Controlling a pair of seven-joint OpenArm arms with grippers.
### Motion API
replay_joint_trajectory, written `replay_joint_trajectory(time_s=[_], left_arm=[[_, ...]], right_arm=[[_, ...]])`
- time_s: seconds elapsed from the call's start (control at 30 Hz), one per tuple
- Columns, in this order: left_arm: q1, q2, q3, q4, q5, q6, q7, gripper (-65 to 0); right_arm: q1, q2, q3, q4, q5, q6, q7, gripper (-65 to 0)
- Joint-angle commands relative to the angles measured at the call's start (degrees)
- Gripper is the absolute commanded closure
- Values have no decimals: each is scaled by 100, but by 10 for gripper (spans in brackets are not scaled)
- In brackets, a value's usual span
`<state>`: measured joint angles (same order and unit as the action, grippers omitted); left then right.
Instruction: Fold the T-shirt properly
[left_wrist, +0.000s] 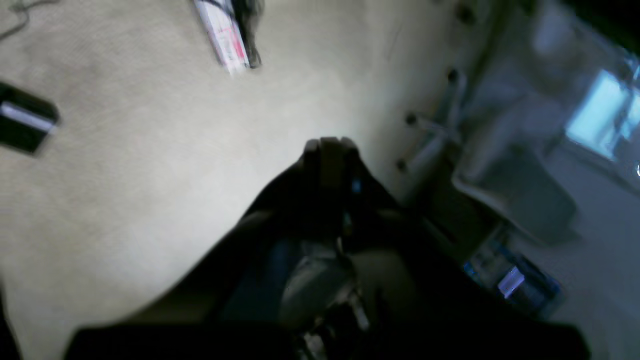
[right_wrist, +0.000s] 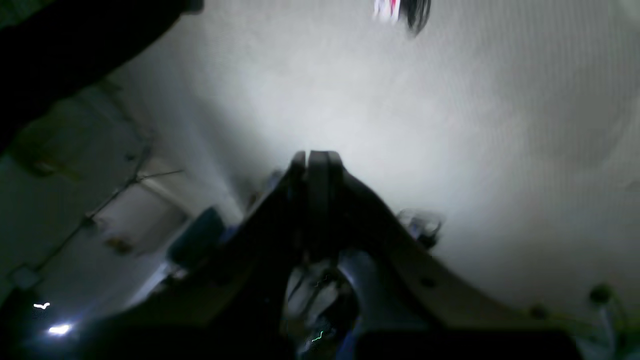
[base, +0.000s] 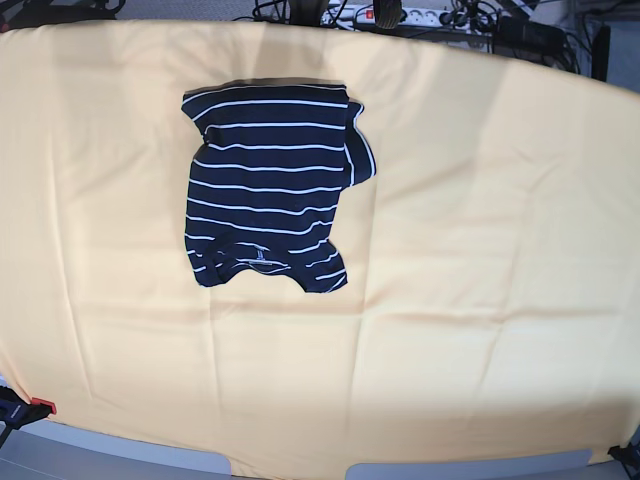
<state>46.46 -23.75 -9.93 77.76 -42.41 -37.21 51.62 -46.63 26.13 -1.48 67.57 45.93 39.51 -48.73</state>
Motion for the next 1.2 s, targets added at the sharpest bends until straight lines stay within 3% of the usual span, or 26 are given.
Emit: replay_joint_trajectory(time_s=[0.0, 0.2, 0.27, 0.33, 0.47, 0.53, 0.63, 0.73, 0.8, 0.87, 0.97, 1.1, 1.17], left_arm=[[-72, 107, 72, -146, 195, -44, -92, 0], [-1023, 535, 481, -1421, 1517, -42, -1510, 0], [-1296, 568, 595, -1869, 1891, -35, -2144, 0], [-1563, 568, 726, -2365, 2277, 109, -2872, 0], [-2000, 570, 1130, -3521, 3213, 1274, -4572, 0], [-2151, 590, 1410, -4083, 3252, 1792, -5462, 0], [-2341, 767, 1725, -4734, 3250, 2212, -6339, 0], [-2496, 1154, 1786, -5125, 3250, 2677, -6461, 0], [-2540, 1453, 1784, -5237, 3248, 2964, -6459, 0], [-2538, 1703, 1770, -5237, 3112, 3300, -6474, 0], [-2535, 1950, 1770, -5239, 3099, 3298, -6470, 0], [-2533, 2367, 1779, -5239, 3097, 3276, -6452, 0], [-2535, 2411, 1779, -5239, 3099, 3300, -6452, 0]], right_arm=[[70, 39, -96, -120, -214, 49, 181, 0], [1067, -367, -623, -1047, -1869, 49, 1799, 0], [1351, -533, -754, -1351, -2312, -319, 2168, 0], [1604, -715, -846, -1644, -2732, -907, 2472, 0], [1908, -1145, -868, -2284, -3265, -2184, 3161, 0], [1982, -1333, -868, -2608, -3628, -2505, 3832, 0], [2046, -1552, -868, -3003, -4015, -2806, 4887, 0], [2046, -1727, -868, -3187, -4024, -3110, 5595, 0], [2076, -1805, -868, -3213, -4024, -3220, 5595, 0], [2079, -1821, -879, -3213, -4022, -3108, 5525, 0], [2074, -1827, -879, -3213, -3980, -2935, 5493, 0], [2094, -1917, -951, -3279, -3985, -2949, 5499, 0], [2122, -1950, -1169, -3322, -4006, -2994, 5523, 0]])
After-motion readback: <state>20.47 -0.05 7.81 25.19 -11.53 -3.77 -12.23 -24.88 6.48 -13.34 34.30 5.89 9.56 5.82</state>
